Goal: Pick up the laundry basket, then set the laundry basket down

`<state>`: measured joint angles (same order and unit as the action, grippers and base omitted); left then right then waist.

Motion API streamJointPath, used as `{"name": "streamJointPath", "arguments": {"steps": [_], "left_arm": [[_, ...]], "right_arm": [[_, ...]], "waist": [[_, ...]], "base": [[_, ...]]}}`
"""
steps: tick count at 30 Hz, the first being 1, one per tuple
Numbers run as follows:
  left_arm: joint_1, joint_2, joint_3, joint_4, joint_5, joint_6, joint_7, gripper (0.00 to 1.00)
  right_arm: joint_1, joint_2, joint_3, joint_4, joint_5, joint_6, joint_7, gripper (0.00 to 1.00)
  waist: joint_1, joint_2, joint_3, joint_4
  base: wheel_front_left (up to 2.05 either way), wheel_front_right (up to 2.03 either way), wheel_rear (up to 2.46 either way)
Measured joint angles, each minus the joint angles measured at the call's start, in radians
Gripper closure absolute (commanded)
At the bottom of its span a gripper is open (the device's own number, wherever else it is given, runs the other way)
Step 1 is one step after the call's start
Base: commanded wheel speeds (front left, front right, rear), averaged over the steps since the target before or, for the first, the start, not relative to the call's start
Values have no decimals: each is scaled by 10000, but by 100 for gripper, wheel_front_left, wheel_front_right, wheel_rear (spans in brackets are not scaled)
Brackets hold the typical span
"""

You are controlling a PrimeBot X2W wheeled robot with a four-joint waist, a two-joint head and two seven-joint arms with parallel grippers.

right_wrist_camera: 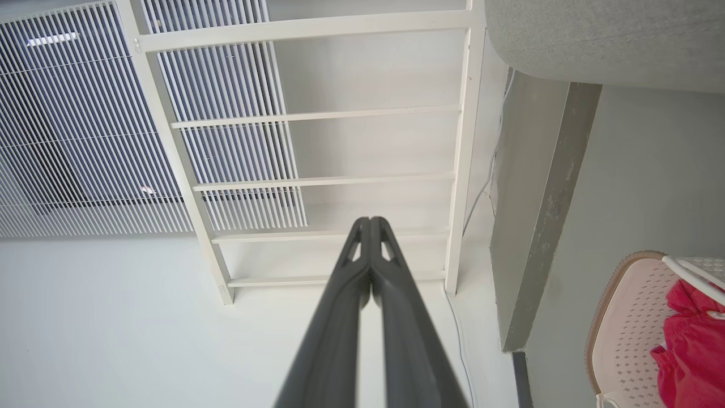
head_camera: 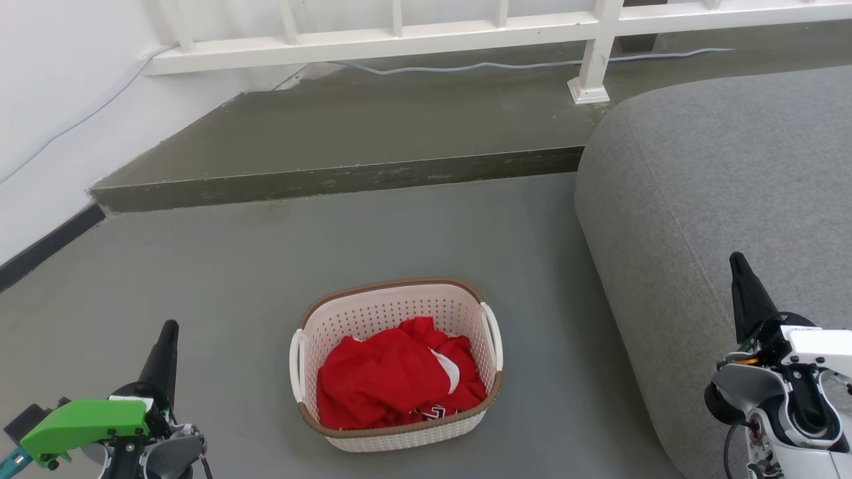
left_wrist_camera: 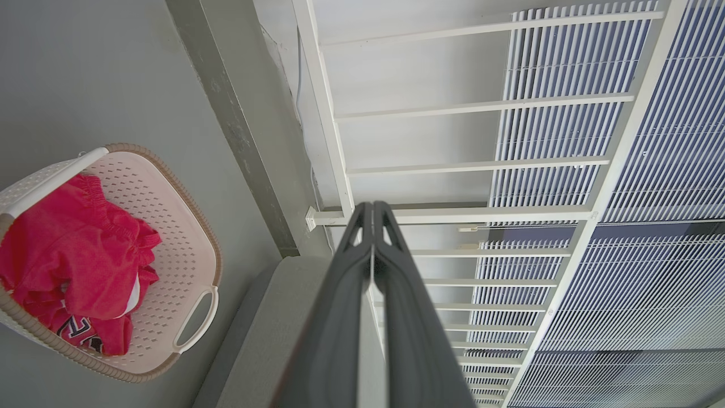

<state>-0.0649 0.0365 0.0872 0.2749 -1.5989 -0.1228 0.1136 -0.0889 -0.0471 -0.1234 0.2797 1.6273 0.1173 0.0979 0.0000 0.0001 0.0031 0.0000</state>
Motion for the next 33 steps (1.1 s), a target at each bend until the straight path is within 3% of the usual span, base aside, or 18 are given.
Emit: {"name": "streamJointPath", "arguments": {"steps": [7,8,13,33], "left_arm": [[0,0,0,0,0,0,0,100],[18,-12,0,56,2,4,0,0],[339,-232,-33,495,2,12,-6,0],[339,-190,-230,29,234,12,-652,0]], "right_arm": [[0,4,0,0,-2,0,0,100],[6,21,4,56,2,-17,-2,0],[474,257,63,485,4,-40,-4,0],[452,224,773,6,-228,-40,-523,0]], "waist": [[0,0,0,0],[0,0,0,0],[0,0,2,1],[0,0,21,24]], "base": [[0,0,0],[0,0,0],[0,0,0],[0,0,0]]}}
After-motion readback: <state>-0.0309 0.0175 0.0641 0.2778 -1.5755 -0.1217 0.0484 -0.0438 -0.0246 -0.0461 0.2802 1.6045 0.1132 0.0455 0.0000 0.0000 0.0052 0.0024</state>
